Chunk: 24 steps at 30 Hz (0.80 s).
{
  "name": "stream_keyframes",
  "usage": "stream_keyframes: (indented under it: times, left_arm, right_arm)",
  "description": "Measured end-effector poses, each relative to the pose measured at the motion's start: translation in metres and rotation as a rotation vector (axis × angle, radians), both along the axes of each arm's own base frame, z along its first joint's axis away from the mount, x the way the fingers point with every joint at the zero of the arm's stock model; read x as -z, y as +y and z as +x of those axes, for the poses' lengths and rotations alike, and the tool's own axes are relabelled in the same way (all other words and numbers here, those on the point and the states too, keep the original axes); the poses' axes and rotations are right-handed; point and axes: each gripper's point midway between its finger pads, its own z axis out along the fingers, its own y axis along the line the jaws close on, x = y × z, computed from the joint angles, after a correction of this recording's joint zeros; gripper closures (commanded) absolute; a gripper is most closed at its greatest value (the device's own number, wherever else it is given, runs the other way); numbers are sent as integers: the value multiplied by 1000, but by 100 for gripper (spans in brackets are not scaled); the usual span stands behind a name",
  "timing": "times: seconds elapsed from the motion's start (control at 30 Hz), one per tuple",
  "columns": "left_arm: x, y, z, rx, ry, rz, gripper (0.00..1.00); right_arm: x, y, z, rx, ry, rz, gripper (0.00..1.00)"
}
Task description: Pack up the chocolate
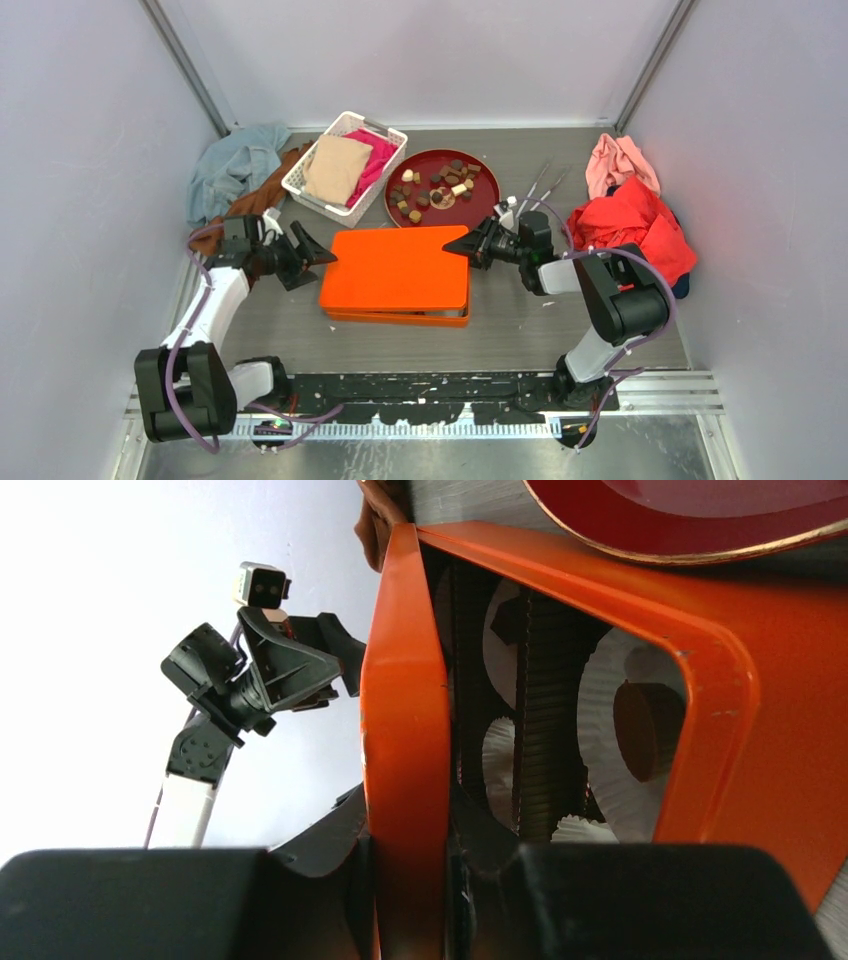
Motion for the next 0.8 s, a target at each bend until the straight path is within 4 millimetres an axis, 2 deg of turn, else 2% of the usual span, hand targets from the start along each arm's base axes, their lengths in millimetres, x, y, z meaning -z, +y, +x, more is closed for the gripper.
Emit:
stream_keyframes:
  times: [0.23,0.43,0.57,0.8]
  left_arm:
    - [4,2,-4,3,19,18,25]
    - [6,-3,-6,20,30,13,25]
    - [7,-6,-7,34,32,10,25]
    - [13,-12,-8,56,56,8,25]
  right_arm:
    - [1,-1,0,-2,-7,-5,98]
    - [3,-4,-3,-4,-3,-31,62]
    - [6,-11,-11,-4,-5,-117,42]
    - [13,-25,-22,-29,-14,-290,34]
